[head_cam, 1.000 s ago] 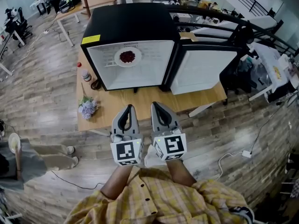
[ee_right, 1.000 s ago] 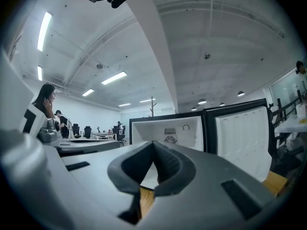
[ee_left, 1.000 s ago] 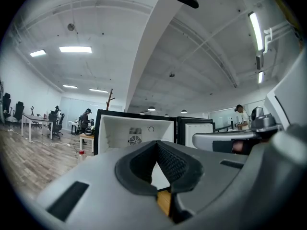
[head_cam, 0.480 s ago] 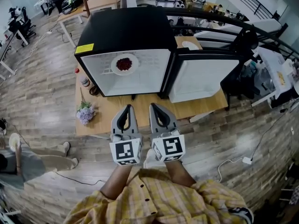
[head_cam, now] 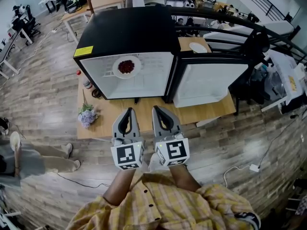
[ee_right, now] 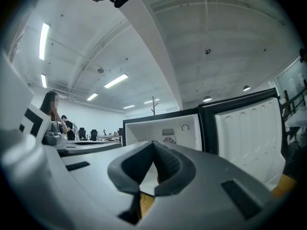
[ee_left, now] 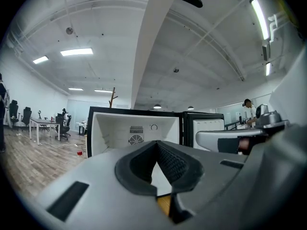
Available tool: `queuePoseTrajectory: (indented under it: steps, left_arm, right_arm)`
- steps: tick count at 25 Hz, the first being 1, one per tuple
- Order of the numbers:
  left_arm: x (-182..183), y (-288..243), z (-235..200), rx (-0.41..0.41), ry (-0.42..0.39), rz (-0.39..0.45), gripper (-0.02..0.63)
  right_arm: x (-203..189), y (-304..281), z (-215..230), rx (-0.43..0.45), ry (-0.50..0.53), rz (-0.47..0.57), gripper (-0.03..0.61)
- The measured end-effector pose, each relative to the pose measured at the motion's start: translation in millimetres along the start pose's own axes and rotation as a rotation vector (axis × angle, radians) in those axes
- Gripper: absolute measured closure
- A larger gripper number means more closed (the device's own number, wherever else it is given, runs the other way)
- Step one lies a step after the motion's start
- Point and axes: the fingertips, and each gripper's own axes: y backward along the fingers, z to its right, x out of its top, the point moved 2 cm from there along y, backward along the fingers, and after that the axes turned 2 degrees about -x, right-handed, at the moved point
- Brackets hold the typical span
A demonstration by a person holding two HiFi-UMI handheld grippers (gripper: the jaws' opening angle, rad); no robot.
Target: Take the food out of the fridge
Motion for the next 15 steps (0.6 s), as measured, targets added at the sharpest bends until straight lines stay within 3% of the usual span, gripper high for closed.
queuePoseTrajectory:
  steps: [8,15]
  left_arm:
    - [1,-9,-10,-0.001,0.015,0.001,0.606]
    - [8,-34,-37,-0.040,0.125,0.000,0.606]
  right_arm:
    - [1,-14,0,0.003,-0.001,-0.005,0.572]
    - [9,-32,3,-0.035,0.009,-0.007,0.572]
